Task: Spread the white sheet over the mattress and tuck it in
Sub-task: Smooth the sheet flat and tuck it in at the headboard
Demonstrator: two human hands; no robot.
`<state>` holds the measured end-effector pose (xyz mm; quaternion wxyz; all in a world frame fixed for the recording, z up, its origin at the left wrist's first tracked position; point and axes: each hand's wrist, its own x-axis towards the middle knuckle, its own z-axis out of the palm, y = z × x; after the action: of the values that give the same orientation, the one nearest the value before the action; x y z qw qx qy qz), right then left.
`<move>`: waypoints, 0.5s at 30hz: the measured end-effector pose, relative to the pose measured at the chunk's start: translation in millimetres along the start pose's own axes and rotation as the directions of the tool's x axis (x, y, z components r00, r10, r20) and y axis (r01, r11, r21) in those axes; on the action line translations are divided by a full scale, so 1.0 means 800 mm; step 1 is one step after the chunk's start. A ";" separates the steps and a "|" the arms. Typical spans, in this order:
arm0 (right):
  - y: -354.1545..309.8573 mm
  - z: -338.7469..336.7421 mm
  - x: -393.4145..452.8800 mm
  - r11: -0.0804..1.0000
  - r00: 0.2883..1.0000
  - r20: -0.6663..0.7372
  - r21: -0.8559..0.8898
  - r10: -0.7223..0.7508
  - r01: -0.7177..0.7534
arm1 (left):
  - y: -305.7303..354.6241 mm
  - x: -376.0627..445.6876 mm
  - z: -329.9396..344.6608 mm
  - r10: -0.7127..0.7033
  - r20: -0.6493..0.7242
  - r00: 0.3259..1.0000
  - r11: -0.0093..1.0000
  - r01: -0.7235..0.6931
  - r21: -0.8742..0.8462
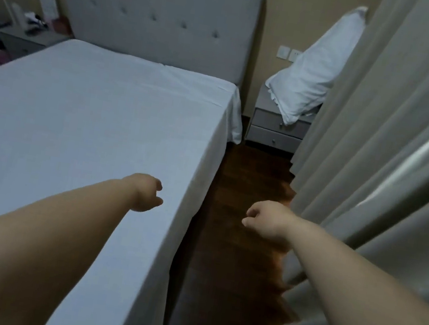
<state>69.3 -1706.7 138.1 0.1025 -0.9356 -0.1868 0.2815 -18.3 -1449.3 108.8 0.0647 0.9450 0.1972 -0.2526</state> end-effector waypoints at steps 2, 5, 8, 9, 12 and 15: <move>0.005 -0.049 0.051 0.999 1.000 0.001 -0.026 0.025 -0.025 | 0.002 0.049 -0.032 -0.009 -0.009 1.000 0.999 0.009 -0.050; 0.006 -0.124 0.139 0.999 0.998 -0.043 -0.021 0.049 -0.050 | 0.010 0.130 -0.091 -0.027 -0.022 0.999 0.998 0.026 -0.053; 0.003 -0.182 0.219 1.000 0.996 -0.093 0.006 0.012 -0.011 | 0.023 0.206 -0.154 -0.034 -0.034 0.999 0.998 0.032 -0.051; 0.002 -0.195 0.240 1.000 0.995 -0.096 0.008 -0.002 0.003 | 0.027 0.226 -0.170 -0.035 -0.038 0.999 0.998 0.034 -0.047; 0.007 -0.239 0.319 0.999 0.997 -0.068 -0.020 -0.032 0.031 | 0.047 0.297 -0.216 -0.032 -0.048 0.998 0.999 0.030 -0.043; 0.012 -0.293 0.411 0.997 0.998 -0.024 -0.048 -0.059 0.058 | 0.067 0.374 -0.254 -0.028 -0.054 0.998 0.998 0.025 -0.056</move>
<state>458.1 -1601.8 167.2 0.0910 -0.9354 -0.2195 0.2620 333.2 -1351.2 135.2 0.0819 0.9468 0.2182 -0.2220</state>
